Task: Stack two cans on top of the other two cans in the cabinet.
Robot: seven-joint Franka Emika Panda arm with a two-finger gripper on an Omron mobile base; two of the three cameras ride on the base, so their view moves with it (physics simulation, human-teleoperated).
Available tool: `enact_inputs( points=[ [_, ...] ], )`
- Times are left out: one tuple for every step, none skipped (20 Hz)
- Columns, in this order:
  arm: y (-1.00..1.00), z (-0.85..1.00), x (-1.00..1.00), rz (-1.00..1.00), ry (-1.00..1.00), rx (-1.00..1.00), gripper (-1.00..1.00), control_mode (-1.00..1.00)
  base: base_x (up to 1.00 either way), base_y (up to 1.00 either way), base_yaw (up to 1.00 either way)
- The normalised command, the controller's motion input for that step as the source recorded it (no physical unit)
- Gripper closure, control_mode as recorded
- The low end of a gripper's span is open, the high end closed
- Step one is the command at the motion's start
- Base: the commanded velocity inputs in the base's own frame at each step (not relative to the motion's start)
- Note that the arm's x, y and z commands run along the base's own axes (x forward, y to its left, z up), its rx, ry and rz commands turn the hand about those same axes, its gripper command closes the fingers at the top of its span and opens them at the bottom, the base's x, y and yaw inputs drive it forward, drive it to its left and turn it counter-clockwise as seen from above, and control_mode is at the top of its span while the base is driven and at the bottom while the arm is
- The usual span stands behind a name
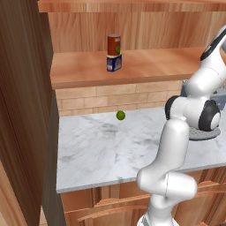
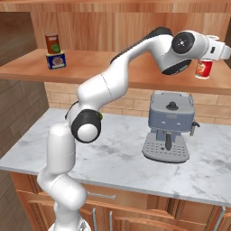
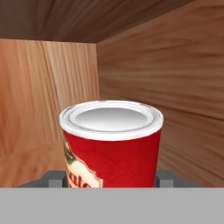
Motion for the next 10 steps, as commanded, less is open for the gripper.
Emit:
enact_inputs(
  points=[
    [-0.09, 0.0, 0.03, 0.0, 0.0, 0.0, 1.0, -1.0, 0.0, 0.0, 0.0],
    [-0.08, 0.0, 0.04, 0.0, 0.0, 0.0, 1.0, -1.0, 0.0, 0.0, 0.0],
    [-0.08, 0.0, 0.04, 0.0, 0.0, 0.0, 1.0, -1.0, 0.0, 0.0, 0.0],
    [-0.08, 0.0, 0.04, 0.0, 0.0, 0.0, 1.0, -1.0, 0.0, 0.0, 0.0],
    [-0.07, 0.0, 0.03, 0.0, 0.0, 0.0, 1.0, -1.0, 0.0, 0.0, 0.0],
    [-0.05, 0.0, 0.01, 0.0, 0.0, 0.0, 1.0, -1.0, 0.0, 0.0, 0.0],
    [0.0, 0.0, 0.01, 0.0, 0.0, 0.0, 1.0, -1.0, 0.0, 0.0, 0.0],
    [0.0, 0.0, 0.0, 0.0, 0.0, 0.0, 1.0, -1.0, 0.0, 0.0, 0.0],
    [0.0, 0.0, 0.0, 0.0, 0.0, 0.0, 1.0, -1.0, 0.0, 0.0, 0.0],
    [0.0, -0.03, 0.0, 0.0, 0.0, 0.0, 1.0, -1.0, 0.0, 0.0, 0.0]
  ],
)
